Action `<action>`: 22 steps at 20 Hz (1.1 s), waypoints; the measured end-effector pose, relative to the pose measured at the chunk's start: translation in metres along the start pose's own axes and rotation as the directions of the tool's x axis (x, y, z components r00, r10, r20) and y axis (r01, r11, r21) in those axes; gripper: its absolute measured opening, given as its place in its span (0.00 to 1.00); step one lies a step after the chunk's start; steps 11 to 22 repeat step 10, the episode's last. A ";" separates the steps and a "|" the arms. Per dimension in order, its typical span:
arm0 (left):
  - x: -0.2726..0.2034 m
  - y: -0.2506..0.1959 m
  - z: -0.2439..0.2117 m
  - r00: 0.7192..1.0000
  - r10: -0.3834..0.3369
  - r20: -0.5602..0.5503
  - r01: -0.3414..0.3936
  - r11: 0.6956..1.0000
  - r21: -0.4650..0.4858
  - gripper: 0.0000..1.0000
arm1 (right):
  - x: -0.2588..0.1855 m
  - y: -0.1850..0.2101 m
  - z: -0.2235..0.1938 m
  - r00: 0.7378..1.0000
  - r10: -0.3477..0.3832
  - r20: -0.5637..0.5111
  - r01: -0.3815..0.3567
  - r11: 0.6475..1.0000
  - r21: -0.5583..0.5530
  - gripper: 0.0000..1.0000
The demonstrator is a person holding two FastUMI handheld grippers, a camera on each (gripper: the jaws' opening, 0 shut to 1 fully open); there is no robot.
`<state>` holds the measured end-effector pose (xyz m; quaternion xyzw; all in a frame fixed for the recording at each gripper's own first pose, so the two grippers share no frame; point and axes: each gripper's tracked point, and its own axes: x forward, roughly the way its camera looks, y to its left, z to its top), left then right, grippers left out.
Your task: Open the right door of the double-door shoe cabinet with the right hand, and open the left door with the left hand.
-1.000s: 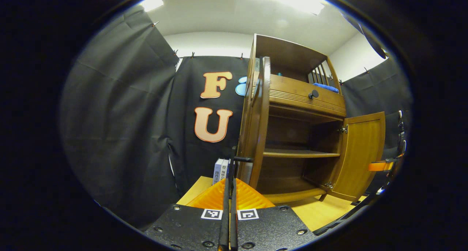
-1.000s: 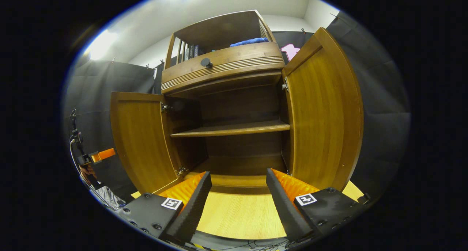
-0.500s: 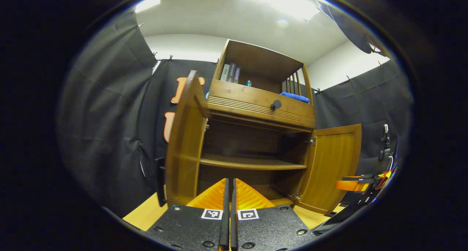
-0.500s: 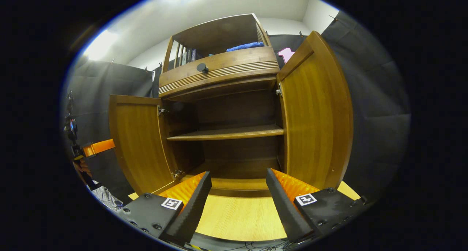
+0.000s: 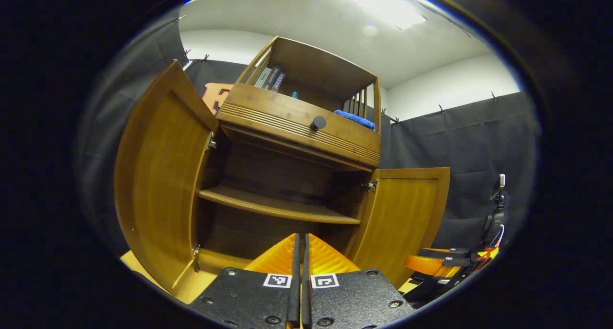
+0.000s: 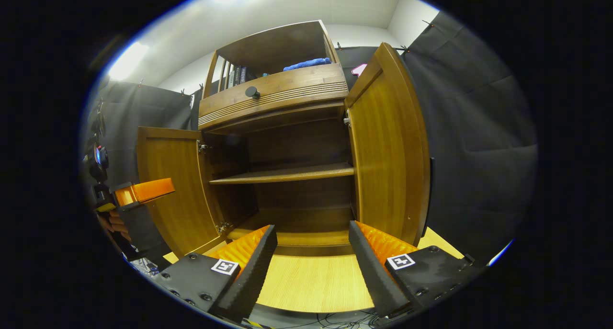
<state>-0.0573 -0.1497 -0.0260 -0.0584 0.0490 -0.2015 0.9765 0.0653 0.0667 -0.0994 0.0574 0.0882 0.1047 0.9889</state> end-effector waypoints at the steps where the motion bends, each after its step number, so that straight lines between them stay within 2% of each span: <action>1: 0.000 -0.002 -0.001 1.000 0.009 0.002 -0.009 1.000 0.004 0.04 | -0.002 -0.002 0.000 1.000 -0.005 0.002 0.005 1.000 0.001 0.97; 2: 0.001 -0.002 -0.002 1.000 0.020 0.010 -0.020 1.000 0.012 0.10 | -0.004 -0.005 0.001 1.000 -0.010 0.004 0.010 1.000 -0.001 0.97; 3: 0.002 -0.002 -0.003 1.000 0.027 0.014 -0.027 0.999 0.020 0.22 | -0.005 -0.008 0.001 1.000 -0.016 0.003 0.016 1.000 -0.002 0.97; 4: 0.002 -0.003 -0.005 0.999 0.033 0.022 -0.033 0.999 0.027 0.26 | -0.005 -0.011 0.000 1.000 -0.021 -0.002 0.021 1.000 -0.002 0.97; 5: 0.002 -0.001 -0.003 0.999 0.042 0.033 -0.043 0.998 0.036 0.36 | -0.006 -0.014 -0.002 1.000 -0.026 -0.005 0.026 1.000 0.000 0.97; 6: 0.002 0.001 -0.001 0.998 0.054 0.043 -0.056 0.997 0.048 0.46 | -0.006 -0.016 0.000 1.000 -0.031 -0.004 0.031 1.000 0.005 0.87; 7: 0.002 0.003 0.000 0.997 0.066 0.051 -0.069 0.996 0.062 0.56 | -0.006 -0.019 0.000 0.999 -0.035 -0.001 0.035 0.999 0.010 0.87; 9: 0.004 0.006 -0.004 0.996 0.080 0.046 -0.083 0.993 0.079 0.75 | -0.007 -0.024 0.003 0.999 -0.047 0.006 0.047 0.999 0.015 1.00; 10: 0.003 0.009 -0.007 0.995 0.096 0.041 -0.099 0.992 0.084 0.75 | -0.007 -0.026 0.003 0.999 -0.052 0.009 0.052 0.999 0.014 0.87; 22: 0.003 0.009 -0.007 0.995 0.096 0.041 -0.099 0.992 0.084 0.75 | -0.007 -0.026 0.003 0.999 -0.052 0.009 0.052 0.999 0.014 0.87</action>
